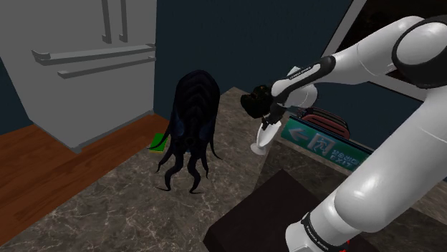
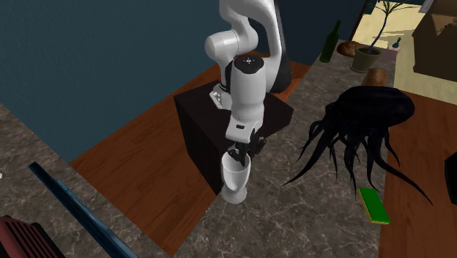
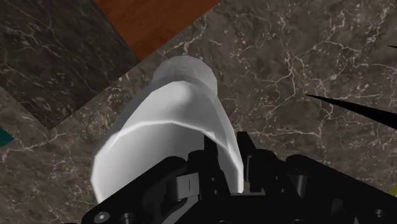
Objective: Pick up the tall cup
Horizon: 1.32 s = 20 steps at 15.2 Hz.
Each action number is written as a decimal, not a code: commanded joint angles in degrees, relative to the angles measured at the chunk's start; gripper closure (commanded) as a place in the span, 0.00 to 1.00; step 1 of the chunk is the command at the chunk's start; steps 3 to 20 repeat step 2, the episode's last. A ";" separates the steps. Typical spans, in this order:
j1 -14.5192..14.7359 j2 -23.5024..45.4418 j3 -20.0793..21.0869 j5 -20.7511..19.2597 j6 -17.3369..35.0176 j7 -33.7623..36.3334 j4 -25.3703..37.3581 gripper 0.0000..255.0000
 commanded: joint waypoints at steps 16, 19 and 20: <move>-0.04 -1.02 -0.08 -0.87 -0.94 0.60 0.06 1.00; -0.04 -1.02 -0.08 -0.87 -0.94 0.60 0.06 1.00; -0.04 -1.02 -0.08 -0.87 -0.94 0.60 0.06 1.00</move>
